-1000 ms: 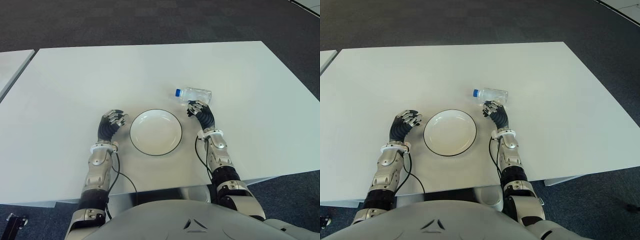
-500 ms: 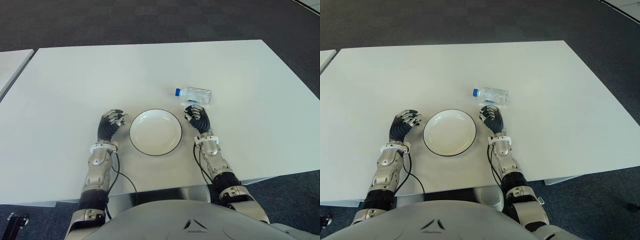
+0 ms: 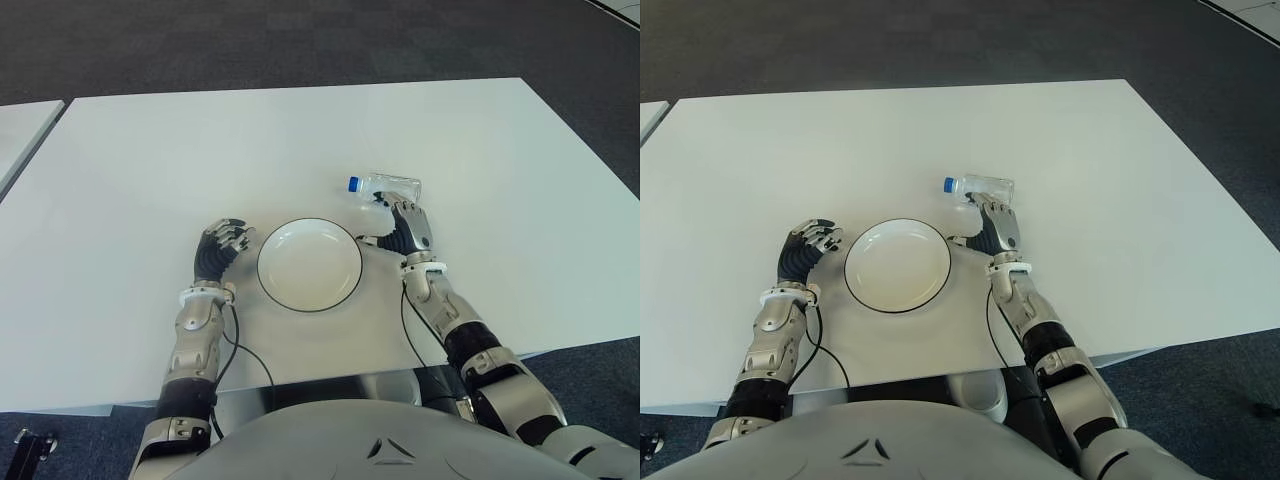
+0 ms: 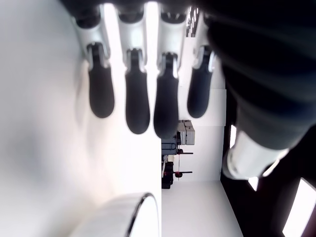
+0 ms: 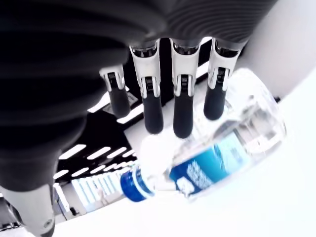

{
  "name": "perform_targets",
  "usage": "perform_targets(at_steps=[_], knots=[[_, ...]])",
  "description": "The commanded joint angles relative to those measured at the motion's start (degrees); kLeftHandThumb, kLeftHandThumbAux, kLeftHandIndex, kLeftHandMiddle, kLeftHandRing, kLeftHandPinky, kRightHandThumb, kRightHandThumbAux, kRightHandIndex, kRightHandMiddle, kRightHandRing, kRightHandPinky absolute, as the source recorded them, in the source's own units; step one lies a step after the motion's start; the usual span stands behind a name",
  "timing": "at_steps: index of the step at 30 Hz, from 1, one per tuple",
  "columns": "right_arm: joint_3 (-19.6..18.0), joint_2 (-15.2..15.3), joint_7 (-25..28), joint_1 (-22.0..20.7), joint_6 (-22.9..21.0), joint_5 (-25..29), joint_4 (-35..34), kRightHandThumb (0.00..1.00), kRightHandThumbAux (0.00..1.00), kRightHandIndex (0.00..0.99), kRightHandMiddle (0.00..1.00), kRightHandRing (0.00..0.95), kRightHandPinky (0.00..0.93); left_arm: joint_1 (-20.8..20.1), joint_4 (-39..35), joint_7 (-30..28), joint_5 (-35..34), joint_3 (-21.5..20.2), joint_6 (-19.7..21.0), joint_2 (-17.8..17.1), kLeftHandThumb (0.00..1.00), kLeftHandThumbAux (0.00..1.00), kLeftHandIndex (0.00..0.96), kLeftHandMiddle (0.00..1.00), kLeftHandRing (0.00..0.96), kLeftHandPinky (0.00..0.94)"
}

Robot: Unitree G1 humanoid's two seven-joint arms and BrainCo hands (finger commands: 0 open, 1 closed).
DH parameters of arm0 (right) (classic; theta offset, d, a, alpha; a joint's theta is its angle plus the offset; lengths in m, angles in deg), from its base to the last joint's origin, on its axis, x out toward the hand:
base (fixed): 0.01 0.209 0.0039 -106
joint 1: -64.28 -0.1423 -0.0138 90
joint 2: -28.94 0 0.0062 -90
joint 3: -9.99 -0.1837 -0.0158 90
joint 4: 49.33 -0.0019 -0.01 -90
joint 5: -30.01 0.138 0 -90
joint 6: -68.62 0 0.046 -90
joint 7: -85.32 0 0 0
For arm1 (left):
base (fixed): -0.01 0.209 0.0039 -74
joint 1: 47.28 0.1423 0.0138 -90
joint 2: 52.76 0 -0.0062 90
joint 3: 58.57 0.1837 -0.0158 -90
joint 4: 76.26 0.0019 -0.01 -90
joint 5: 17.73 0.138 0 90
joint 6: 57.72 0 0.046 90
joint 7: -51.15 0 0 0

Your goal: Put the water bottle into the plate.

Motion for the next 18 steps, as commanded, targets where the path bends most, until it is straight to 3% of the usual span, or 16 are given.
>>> perform_targets(at_steps=[1,7,18], knots=[[2.5,0.0,0.9,-2.9,-4.4,-1.8,2.5,0.323,0.562,0.005,0.004,0.004,0.006,2.9,3.5,0.1,0.5,0.3,3.9,0.6,0.706,0.714,0.431,0.557,0.527,0.510],[3.4,-0.2,6.3,-5.4,-9.8,-1.1,1.0,0.473,0.395,0.000,0.000,0.000,0.000,3.2,3.0,0.2,0.5,0.3,3.8,0.6,0.707,0.713,0.432,0.562,0.531,0.515],[4.0,-0.7,13.1,-8.9,-17.1,-0.1,0.9,0.601,0.279,0.000,0.000,0.000,0.000,3.8,2.2,0.5,0.3,0.1,4.1,0.9,0.706,0.714,0.431,0.548,0.516,0.496]])
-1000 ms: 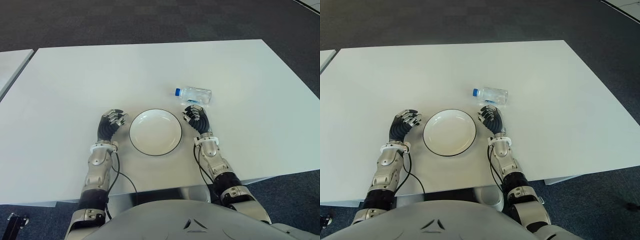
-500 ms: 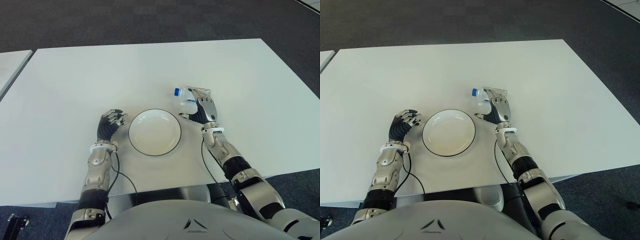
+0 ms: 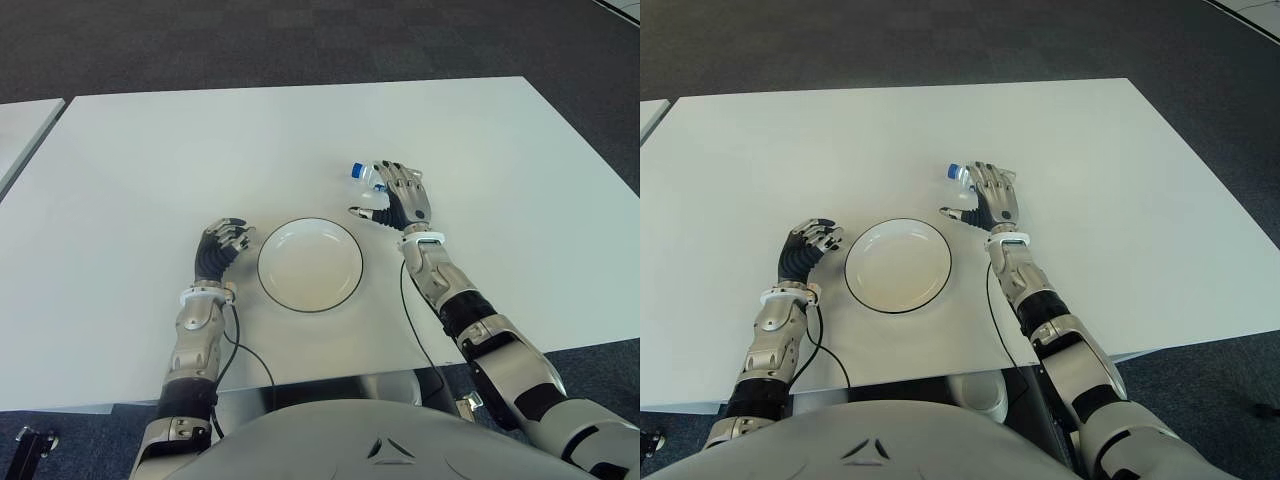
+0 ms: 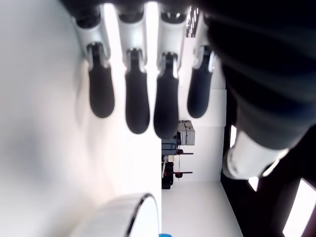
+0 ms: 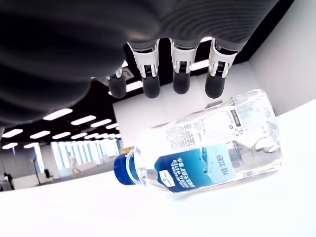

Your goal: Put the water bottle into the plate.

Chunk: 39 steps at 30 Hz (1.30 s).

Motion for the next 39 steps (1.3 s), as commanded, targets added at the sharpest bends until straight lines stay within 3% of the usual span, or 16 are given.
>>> perform_targets(at_steps=[1,14,28,39], knots=[[0.6,-0.6,2.3,-2.5,-3.2,0.6,1.6,0.611,0.271,0.000,0.000,0.000,0.000,3.7,2.6,0.5,0.3,0.1,4.1,0.8,0.706,0.713,0.431,0.547,0.515,0.496],[2.2,-2.2,4.2,-7.2,-7.8,0.8,6.4,0.684,0.255,0.000,0.000,0.000,0.000,4.8,0.7,0.8,0.5,0.2,5.2,1.0,0.706,0.714,0.430,0.547,0.519,0.503],[5.3,-5.1,7.2,-17.2,-6.2,2.1,26.9,0.693,0.268,0.000,0.000,0.000,0.000,4.7,1.0,0.8,0.6,0.1,5.4,0.8,0.704,0.714,0.430,0.546,0.515,0.493],[7.1,-6.4,12.9,-21.5,-8.4,2.5,34.5,0.677,0.260,0.000,0.000,0.000,0.000,5.6,-0.1,0.7,0.1,0.0,5.8,1.2,0.705,0.714,0.430,0.546,0.515,0.499]])
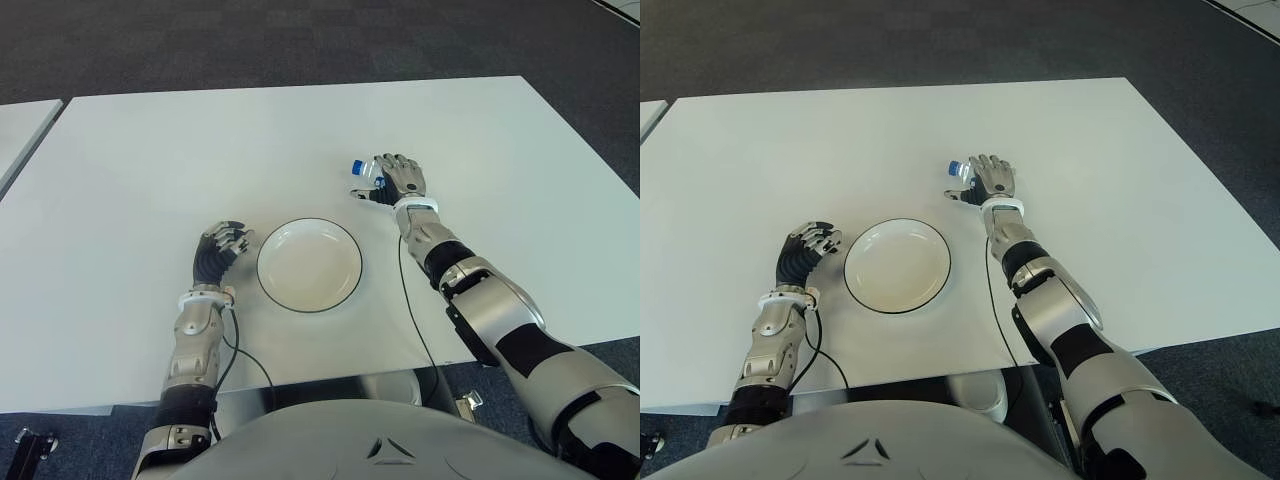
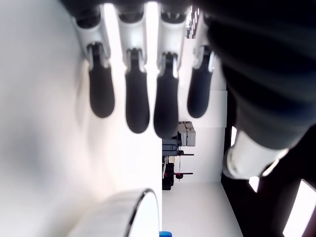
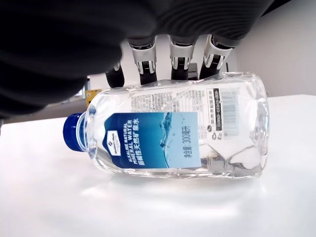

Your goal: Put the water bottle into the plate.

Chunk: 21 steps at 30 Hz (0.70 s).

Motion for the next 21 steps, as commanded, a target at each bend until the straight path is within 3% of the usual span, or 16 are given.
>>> perform_targets(at_steps=[1,21], knots=[[1.2,-1.4,4.8,0.4,-2.3,1.0,4.0,0.674,0.267,0.000,0.000,0.000,0.000,3.7,2.2,0.5,0.0,0.0,5.1,1.0,0.705,0.714,0.430,0.548,0.516,0.500],[6.1,-1.6,15.4,1.2,-2.8,-0.4,9.1,0.623,0.437,0.000,0.000,0.000,0.000,4.6,1.2,0.6,0.1,0.1,5.3,1.4,0.705,0.714,0.430,0.553,0.525,0.512]])
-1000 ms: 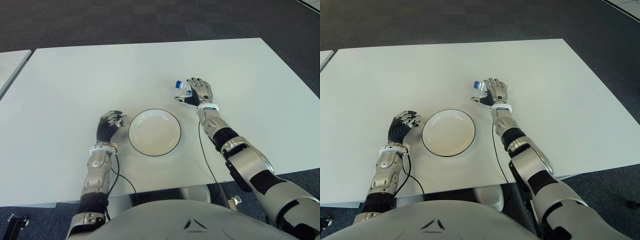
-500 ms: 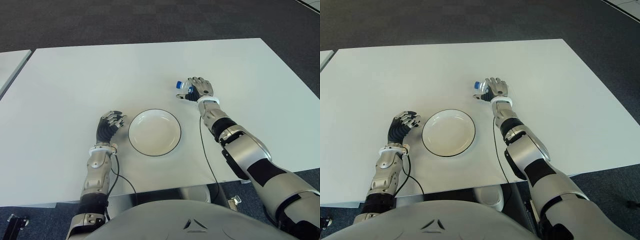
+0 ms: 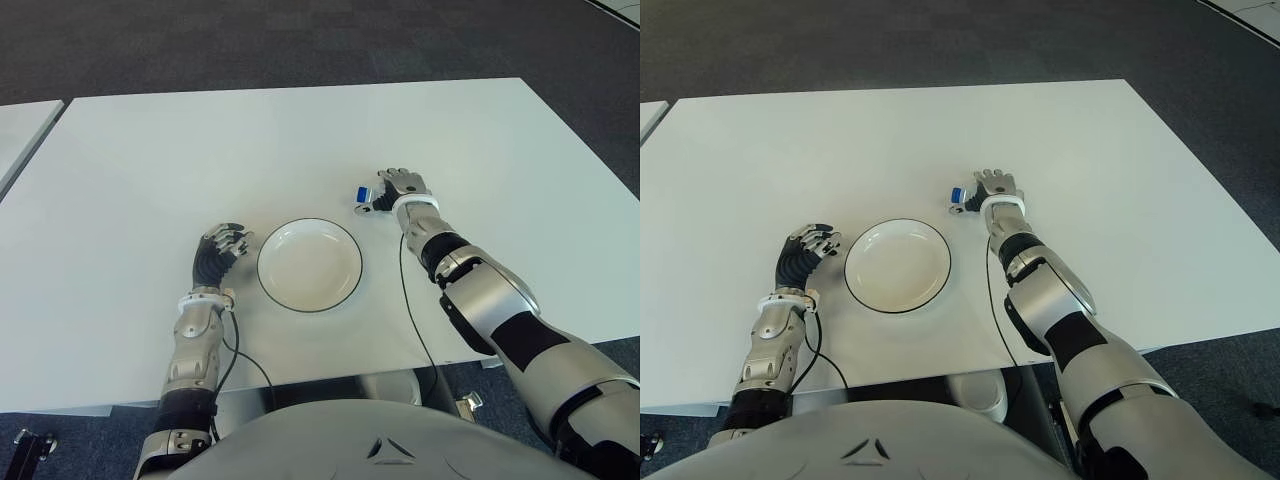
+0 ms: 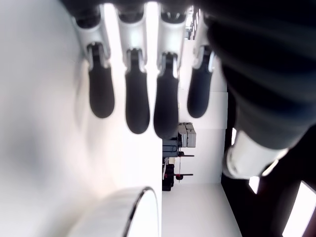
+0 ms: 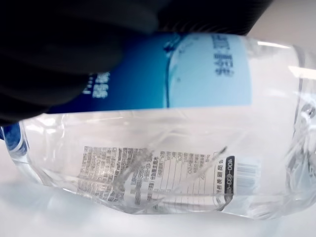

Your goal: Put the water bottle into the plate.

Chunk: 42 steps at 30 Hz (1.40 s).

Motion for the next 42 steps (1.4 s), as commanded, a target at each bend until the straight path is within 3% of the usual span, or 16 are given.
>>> perform_targets(at_steps=[1,15,24,29,30,32,36,41,42], knots=[[1.7,-0.4,5.7,4.3,0.0,-0.2,2.8,0.616,0.454,0.000,0.000,0.000,0.000,3.3,2.6,0.6,0.2,0.1,4.6,0.8,0.706,0.714,0.430,0.554,0.526,0.514],[0.7,-0.6,6.1,4.5,-0.3,1.9,2.5,0.541,0.577,0.000,0.000,0.000,0.000,4.1,1.7,1.4,0.3,-0.3,5.1,1.0,0.705,0.713,0.431,0.557,0.528,0.511],[-0.1,-0.1,2.9,5.6,0.8,3.4,2.5,0.507,0.610,0.039,0.006,0.000,0.001,4.3,1.2,1.5,0.0,-0.6,5.4,1.0,0.706,0.714,0.430,0.554,0.527,0.510],[-0.7,0.5,0.7,6.4,2.3,3.8,2.8,0.494,0.632,0.093,0.054,0.036,0.113,4.4,1.0,1.5,0.0,-0.7,5.7,1.1,0.706,0.714,0.429,0.552,0.525,0.512],[-1.0,0.6,-0.2,6.5,2.6,4.1,2.8,0.497,0.637,0.175,0.100,0.081,0.159,4.4,1.0,1.4,0.0,-0.8,5.7,1.1,0.706,0.714,0.429,0.552,0.526,0.513],[-1.5,0.6,-1.4,6.6,3.1,4.4,2.8,0.616,0.683,0.322,0.199,0.173,0.247,4.2,1.1,1.4,-0.1,-0.9,5.8,1.1,0.706,0.714,0.430,0.552,0.527,0.514],[-3.0,0.5,-2.9,6.7,4.0,5.6,2.6,0.680,0.707,0.400,0.314,0.298,0.366,3.9,1.4,1.2,-0.1,-1.0,5.6,1.2,0.706,0.714,0.430,0.552,0.528,0.514],[-5.8,0.2,-4.7,6.5,4.5,8.2,2.2,0.705,0.715,0.429,0.560,0.568,0.618,3.7,1.7,1.2,0.1,-1.1,5.2,1.3,0.706,0.714,0.430,0.553,0.528,0.511],[-6.2,-0.1,-5.0,6.2,4.3,8.6,2.0,0.706,0.716,0.430,0.577,0.586,0.637,3.7,1.7,1.2,0.1,-1.1,5.1,1.3,0.706,0.714,0.430,0.553,0.528,0.510]])
